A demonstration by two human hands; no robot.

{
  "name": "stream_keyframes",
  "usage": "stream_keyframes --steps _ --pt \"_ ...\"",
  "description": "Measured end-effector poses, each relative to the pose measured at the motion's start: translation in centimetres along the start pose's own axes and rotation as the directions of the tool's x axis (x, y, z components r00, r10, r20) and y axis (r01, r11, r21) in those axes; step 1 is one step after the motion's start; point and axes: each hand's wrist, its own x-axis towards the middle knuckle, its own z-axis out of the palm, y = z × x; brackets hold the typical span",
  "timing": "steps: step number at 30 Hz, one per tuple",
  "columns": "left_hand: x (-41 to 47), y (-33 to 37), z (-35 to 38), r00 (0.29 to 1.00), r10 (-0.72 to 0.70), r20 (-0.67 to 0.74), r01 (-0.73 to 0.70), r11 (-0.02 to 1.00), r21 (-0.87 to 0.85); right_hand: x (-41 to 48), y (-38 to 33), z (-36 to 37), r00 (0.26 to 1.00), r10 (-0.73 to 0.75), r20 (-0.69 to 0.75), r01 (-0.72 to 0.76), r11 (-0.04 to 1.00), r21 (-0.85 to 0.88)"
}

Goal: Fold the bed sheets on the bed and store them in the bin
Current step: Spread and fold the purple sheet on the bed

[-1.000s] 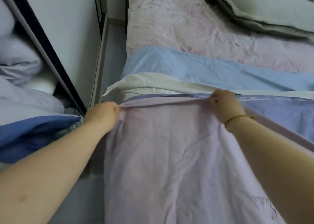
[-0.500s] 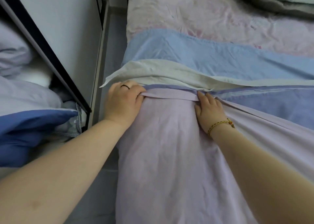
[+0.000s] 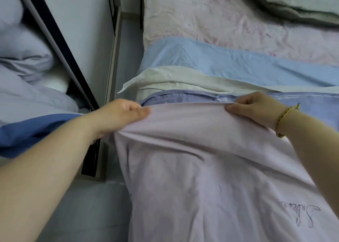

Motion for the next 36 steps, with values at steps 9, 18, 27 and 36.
stream_keyframes --steps 9,18,27,36 --pt "5.0 -2.5 -2.6 0.940 0.015 -0.340 0.208 0.765 0.609 4.1 -1.7 0.7 0.988 0.069 -0.137 -0.099 0.970 -0.224" --pt "8.7 -4.7 -0.4 0.839 -0.009 -0.544 0.205 0.932 0.300 7.4 -1.3 5.0 0.947 0.018 -0.320 -0.119 0.947 -0.299" --pt "4.7 -7.2 6.3 0.859 -0.054 -0.509 0.188 0.958 0.216 8.4 0.4 9.5 0.888 -0.044 -0.457 -0.207 0.850 -0.485" --pt "-8.4 -12.0 17.8 0.935 -0.243 -0.259 0.108 0.889 -0.446 -1.2 3.1 11.5 0.976 0.118 -0.181 -0.182 0.903 -0.390"
